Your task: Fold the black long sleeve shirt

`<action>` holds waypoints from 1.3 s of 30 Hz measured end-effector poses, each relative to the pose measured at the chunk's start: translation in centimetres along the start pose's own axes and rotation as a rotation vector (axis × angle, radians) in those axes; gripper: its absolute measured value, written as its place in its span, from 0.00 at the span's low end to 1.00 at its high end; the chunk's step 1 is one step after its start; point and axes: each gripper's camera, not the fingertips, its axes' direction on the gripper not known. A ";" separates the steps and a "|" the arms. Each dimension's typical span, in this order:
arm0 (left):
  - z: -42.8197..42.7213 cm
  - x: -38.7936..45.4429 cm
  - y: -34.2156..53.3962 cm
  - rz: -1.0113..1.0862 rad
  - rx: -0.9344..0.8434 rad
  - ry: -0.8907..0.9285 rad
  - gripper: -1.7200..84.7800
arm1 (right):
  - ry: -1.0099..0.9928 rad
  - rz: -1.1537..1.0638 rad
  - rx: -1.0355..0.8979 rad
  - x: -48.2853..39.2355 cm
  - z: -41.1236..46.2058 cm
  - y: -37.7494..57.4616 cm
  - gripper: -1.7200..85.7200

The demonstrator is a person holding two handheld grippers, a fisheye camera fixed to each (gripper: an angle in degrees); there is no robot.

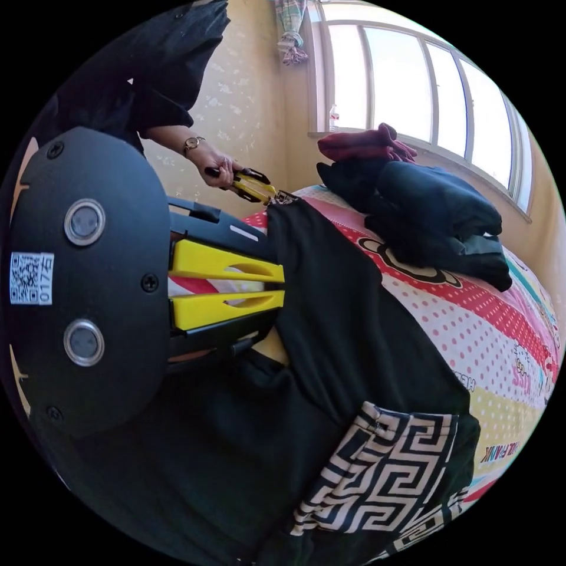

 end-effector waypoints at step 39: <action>28.9 -16.0 30.9 0.888 -0.936 -0.762 0.18 | -0.024 0.379 0.233 26.7 -25.4 35.4 0.14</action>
